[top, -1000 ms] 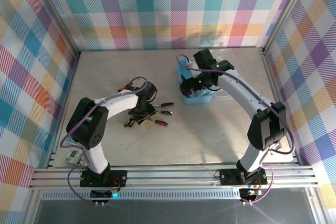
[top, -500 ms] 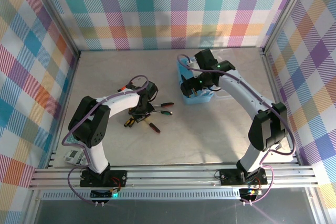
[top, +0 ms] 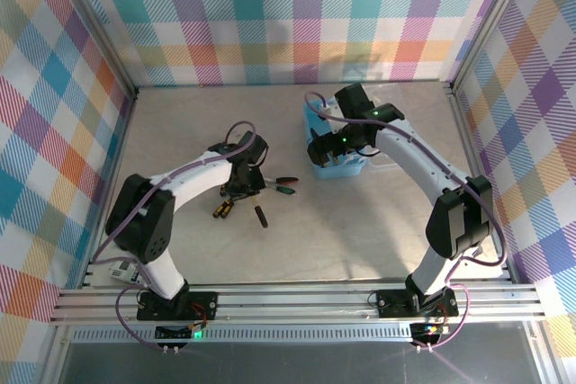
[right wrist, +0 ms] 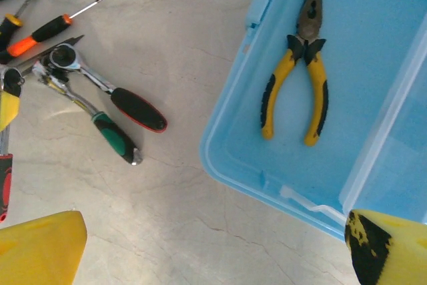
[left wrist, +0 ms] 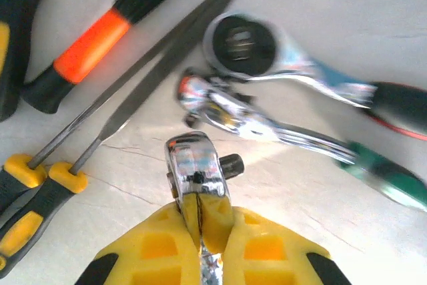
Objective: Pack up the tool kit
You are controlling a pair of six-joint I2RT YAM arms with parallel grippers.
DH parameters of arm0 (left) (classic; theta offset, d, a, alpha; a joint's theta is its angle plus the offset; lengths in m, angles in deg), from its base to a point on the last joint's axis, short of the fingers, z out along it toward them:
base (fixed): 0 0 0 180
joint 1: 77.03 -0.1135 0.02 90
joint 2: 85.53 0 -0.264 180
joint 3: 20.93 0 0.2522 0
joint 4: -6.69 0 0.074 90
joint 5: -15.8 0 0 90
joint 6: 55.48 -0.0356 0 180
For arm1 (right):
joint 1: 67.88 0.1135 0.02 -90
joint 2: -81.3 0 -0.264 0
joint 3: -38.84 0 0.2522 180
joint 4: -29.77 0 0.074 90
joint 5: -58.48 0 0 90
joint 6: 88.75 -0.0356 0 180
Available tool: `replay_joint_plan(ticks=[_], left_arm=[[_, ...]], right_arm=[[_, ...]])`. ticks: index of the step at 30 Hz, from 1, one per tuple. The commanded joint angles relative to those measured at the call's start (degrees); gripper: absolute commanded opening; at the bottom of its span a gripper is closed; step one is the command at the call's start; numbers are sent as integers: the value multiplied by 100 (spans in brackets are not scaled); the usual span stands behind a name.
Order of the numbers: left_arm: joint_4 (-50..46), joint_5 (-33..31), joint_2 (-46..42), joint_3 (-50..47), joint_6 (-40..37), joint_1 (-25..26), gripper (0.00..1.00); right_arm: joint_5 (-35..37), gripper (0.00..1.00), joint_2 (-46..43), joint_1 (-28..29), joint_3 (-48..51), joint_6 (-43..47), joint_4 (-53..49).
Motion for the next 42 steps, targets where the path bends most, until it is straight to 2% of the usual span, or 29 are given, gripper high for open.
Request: replay_joint_plan(ticks=[1, 3, 5, 8, 11, 20, 27, 29, 32, 36, 42], left_arm=[[82, 384, -597, 326, -1054, 39, 0], [65, 698, -678, 548, -1288, 31, 0], [297, 1271, -697, 766, -1440, 27, 0], [896, 1918, -583, 989, -1335, 22, 0], [1492, 2425, -324, 1253, -1051, -2, 0], [2867, 3233, 347, 1747, -123, -196, 0], [2909, 3272, 417, 1935, -75, -307, 0], [2918, 3293, 388, 1925, -65, -335, 0], [2986, 3323, 344, 1892, -18, -347, 0], [3062, 3375, 351, 1868, 37, -348, 0], [3257, 3450, 373, 1816, 148, -348, 0]], right_arm=[[-698, 99, -245, -46, -100, -107, 87], [-1121, 99, -360, -66, 11, -266, 299], [-1746, 99, -475, -75, 167, -484, 604], [-2534, 99, -590, -80, 392, -901, 1129], [-3023, 99, -668, -75, 633, -1361, 1701], [-2950, 86, -759, -20, 977, -1642, 1945], [-2578, 79, -706, 57, 1119, -1659, 1865], [-2534, 74, -663, 57, 1135, -1673, 1883], [-2609, 71, -564, 66, 1112, -1713, 1914], [-2713, 58, -484, 92, 1075, -1846, 2104], [-2823, 51, -192, 184, 828, -1962, 2182]])
